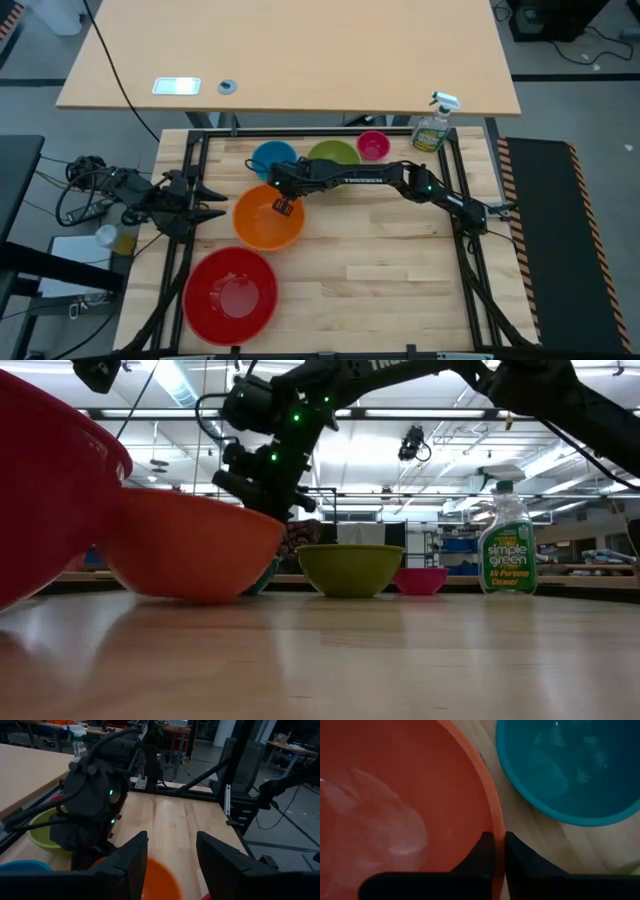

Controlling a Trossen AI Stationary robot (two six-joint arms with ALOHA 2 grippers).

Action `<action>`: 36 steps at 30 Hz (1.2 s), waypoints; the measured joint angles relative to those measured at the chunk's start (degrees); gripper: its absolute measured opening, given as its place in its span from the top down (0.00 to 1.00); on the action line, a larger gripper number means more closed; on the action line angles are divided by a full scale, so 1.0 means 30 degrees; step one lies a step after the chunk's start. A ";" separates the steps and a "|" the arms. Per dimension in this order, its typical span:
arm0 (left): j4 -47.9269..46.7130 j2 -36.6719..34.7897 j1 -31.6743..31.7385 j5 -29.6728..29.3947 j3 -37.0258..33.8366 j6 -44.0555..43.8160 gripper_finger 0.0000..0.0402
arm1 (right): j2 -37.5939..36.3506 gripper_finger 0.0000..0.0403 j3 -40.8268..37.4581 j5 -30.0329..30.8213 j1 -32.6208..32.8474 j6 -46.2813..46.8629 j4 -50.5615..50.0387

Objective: Nest bowls inside each other
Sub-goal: Stack the orange bowl on top of the red bowl

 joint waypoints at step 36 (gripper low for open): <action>0.0262 -0.0015 0.0007 -0.0430 0.0000 0.0568 0.57 | -0.3643 0.94 -0.0162 -0.0698 0.0322 -0.0989 -0.5300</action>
